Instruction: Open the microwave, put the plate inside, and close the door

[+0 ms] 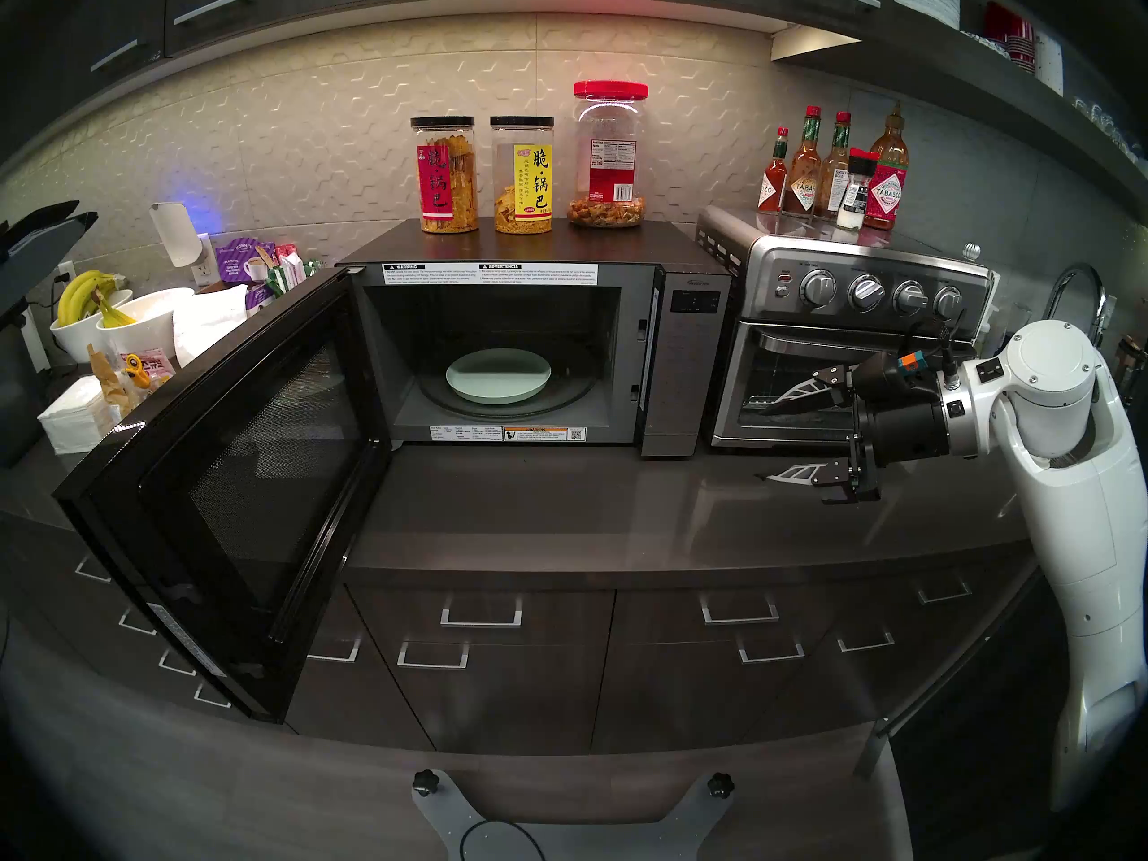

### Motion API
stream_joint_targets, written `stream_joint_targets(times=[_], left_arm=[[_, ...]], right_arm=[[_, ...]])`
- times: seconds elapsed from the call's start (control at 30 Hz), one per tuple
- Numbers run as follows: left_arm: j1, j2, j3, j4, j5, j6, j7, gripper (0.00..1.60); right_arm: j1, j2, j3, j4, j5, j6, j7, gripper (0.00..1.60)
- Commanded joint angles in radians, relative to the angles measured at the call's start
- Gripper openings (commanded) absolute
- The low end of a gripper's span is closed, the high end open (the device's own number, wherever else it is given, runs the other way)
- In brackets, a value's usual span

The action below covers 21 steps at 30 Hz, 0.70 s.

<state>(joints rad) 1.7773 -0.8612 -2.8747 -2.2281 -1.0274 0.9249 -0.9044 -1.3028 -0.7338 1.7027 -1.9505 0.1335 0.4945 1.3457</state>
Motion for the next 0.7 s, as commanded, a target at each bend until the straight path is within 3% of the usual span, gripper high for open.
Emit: stream_joint_targets(times=[0.0,0.67], left_arm=[[-0.001,0.004,-0.005,-0.001,-0.001,-0.002,-0.103,1.60],[0.001,0.004,-0.005,-0.002,-0.006,-0.002,-0.094,1.60]], right_arm=[[0.022,0.011,0.011,-0.006,0.037,-0.005,0.040,1.60],[0.021,0.031,0.003,-0.001,0.066,-0.013,0.029,1.60]])
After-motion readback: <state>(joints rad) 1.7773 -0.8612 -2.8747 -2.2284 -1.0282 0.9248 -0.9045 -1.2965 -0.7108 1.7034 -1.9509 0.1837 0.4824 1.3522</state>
